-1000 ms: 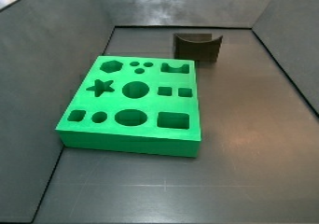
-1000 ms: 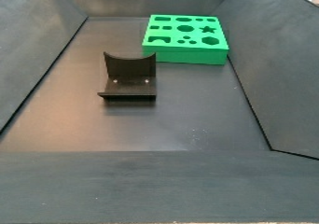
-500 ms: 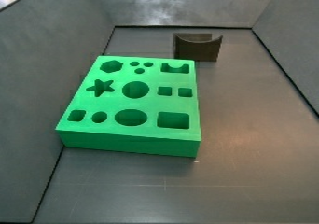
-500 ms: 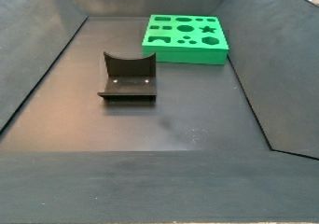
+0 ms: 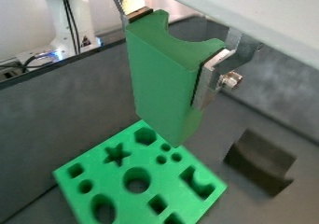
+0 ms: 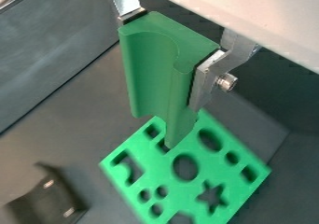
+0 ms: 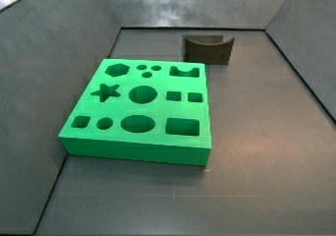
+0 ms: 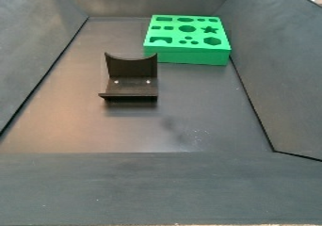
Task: Pick up the arch object. Move up. Place the arch object on the fixture. Regrasp the arch object. Move to above the board. Insert the arch object.
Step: Move to above the board, then insert the arch object.
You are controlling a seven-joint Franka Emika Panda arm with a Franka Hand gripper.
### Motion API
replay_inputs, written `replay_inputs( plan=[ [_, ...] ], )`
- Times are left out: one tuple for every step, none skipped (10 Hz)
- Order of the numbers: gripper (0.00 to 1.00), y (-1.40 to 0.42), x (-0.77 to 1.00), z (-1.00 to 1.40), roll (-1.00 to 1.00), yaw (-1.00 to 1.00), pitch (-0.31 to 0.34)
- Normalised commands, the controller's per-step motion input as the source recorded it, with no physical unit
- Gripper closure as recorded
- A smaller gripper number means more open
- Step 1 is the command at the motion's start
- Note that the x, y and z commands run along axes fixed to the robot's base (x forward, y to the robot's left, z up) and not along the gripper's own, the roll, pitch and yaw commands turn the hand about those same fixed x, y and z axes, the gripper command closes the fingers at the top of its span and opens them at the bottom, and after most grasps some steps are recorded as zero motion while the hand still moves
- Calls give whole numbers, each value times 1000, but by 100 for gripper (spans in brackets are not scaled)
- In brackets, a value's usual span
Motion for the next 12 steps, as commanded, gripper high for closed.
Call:
replay_inputs(
  plan=[
    [100, -15, -113, 16, -493, -25, -107],
    [100, -6, -94, 12, -377, -25, -97],
    [100, 3, -71, 11, -254, -17, -77],
    [100, 460, 654, -1000, 84, -306, 113],
    [100, 451, 577, -1000, 74, -311, 81],
    [100, 400, 374, -1000, 34, -291, 0],
    [100, 389, 320, -1000, 20, -240, 0],
    [100, 463, 297, -1000, 16, -91, 0],
    [100, 503, -6, -1000, 30, 149, -47],
    [100, 543, -46, -1000, 4, 231, -60],
    [100, 449, 0, -1000, 0, 183, -86],
    [100, 380, 0, -1000, 0, 126, -91]
  ],
)
